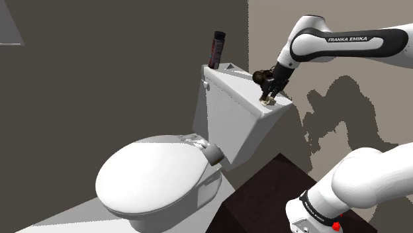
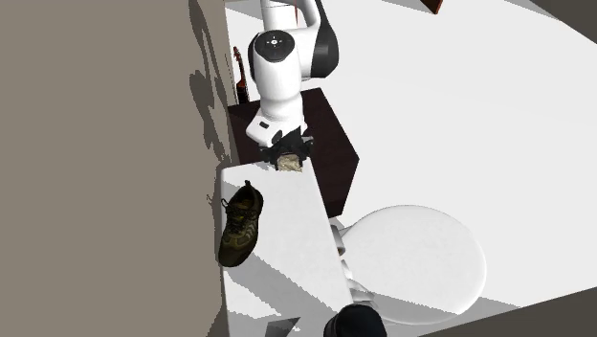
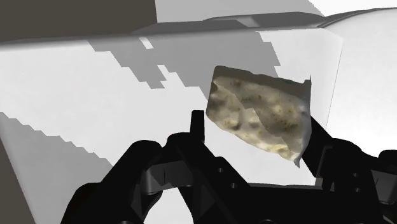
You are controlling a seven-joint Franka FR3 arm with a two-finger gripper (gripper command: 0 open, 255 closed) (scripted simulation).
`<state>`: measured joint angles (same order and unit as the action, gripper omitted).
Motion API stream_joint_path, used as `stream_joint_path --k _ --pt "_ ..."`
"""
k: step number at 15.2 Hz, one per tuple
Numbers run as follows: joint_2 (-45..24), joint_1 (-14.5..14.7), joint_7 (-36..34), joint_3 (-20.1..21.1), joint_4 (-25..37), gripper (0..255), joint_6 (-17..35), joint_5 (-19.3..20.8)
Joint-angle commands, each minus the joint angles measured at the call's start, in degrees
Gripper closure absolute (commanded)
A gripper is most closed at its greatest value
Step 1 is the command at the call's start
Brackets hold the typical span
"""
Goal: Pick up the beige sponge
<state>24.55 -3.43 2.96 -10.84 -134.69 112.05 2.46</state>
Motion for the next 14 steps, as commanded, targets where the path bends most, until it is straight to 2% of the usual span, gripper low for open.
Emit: stream_joint_path --k 1,6,14 --pt "0.0 0.0 0.0 0.0 0.0 255 0.0 0.0" --pt "0.0 0.0 -0.1 0.1 -0.1 255 0.1 0.0" --pt "0.7 0.1 -0.3 0.4 5.4 255 -6.2 -0.1"
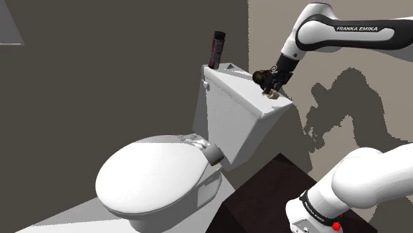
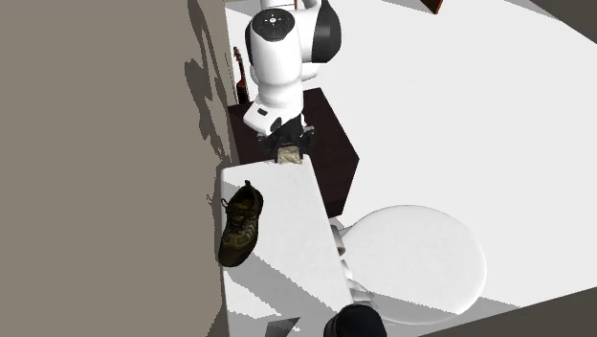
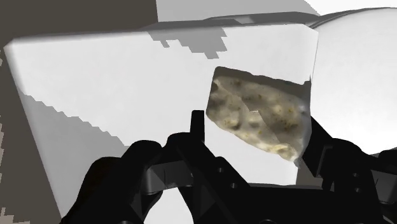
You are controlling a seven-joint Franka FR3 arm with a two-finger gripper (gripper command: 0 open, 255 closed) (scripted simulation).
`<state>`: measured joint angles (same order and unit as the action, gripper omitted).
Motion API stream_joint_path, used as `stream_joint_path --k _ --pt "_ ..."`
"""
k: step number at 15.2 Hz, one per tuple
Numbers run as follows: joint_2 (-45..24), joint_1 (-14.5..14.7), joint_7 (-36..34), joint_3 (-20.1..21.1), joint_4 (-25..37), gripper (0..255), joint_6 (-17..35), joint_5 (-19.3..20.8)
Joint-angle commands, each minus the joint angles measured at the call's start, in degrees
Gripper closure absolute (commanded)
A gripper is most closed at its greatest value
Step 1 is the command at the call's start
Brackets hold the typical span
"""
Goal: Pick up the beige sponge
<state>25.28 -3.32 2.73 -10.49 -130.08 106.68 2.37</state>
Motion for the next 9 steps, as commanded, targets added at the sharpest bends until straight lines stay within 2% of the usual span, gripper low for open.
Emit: stream_joint_path --k 1,7,9 --pt "0.1 0.0 -0.1 0.1 1.6 255 -1.6 -0.1" --pt "0.0 0.2 -0.2 0.3 6.3 255 -6.2 -0.2" --pt "0.0 0.2 -0.2 0.3 6.4 255 -6.4 -0.2"
